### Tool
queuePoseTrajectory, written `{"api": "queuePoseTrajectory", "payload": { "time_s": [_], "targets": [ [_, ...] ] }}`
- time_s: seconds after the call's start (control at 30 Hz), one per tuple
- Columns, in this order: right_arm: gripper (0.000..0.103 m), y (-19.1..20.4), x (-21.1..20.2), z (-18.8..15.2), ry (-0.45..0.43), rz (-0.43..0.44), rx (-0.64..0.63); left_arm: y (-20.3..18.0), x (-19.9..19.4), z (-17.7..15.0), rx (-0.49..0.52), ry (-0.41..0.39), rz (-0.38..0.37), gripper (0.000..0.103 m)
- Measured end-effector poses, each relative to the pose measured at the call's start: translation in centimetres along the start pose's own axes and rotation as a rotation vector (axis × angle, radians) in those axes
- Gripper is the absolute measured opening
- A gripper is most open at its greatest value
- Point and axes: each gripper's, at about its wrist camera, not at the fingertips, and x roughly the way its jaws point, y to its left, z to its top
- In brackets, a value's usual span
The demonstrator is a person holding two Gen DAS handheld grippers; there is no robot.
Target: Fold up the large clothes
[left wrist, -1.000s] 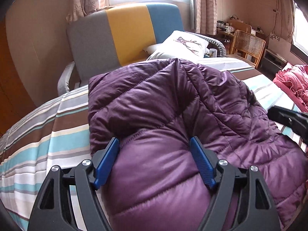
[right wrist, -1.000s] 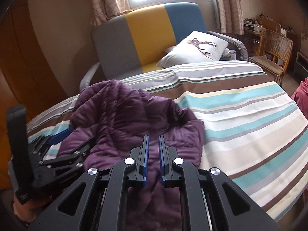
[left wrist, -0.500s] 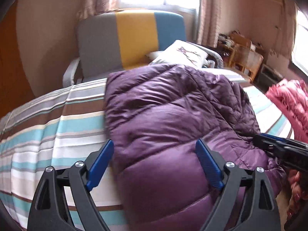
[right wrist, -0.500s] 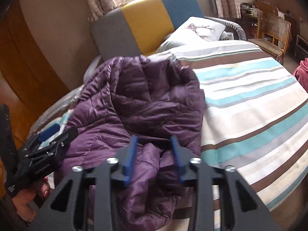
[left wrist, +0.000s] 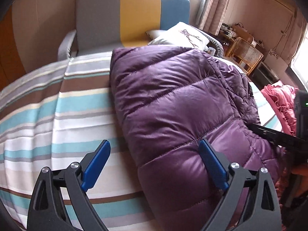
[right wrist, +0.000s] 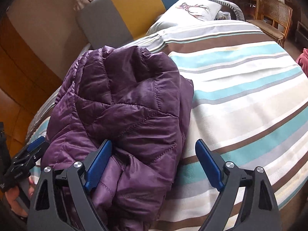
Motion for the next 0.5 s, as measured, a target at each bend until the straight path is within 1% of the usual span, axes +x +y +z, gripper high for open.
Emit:
{"api": "queuePoseTrajectory", "payload": {
  "time_s": [0.07,0.13,0.2,0.27,0.37,0.43,0.5],
  "targets": [
    [0.085,-0.3,1.0,0.4,0.020,0.021,0.022,0.3,0.6,0.2,-0.010,0.021,-0.016,0.094],
    [0.085,-0.8,1.8,0.7,0.040,0.045,0.044,0.2,1.2,0.2,0.006,0.027,-0.013,0.094],
    [0.085,-1.7,2.4,0.9,0.059,0.088,0.082,-0.2,1.4,0.1,0.013,0.026,-0.013,0.094],
    [0.085,-2.4,2.9,1.0,0.071,0.119,0.104,-0.3,1.9,0.1,0.014,0.030,-0.025,0.094],
    [0.083,-2.8,3.5,1.2,0.079,0.130,0.101,-0.4,2.6,0.1,0.011,0.036,-0.045,0.094],
    [0.078,-2.7,3.6,1.5,0.080,0.122,0.091,-0.8,2.7,0.1,0.032,0.030,-0.029,0.095],
    [0.076,-2.4,3.6,1.6,0.080,0.107,0.068,-1.3,2.8,0.2,0.051,0.029,-0.025,0.094]
  ]
}}
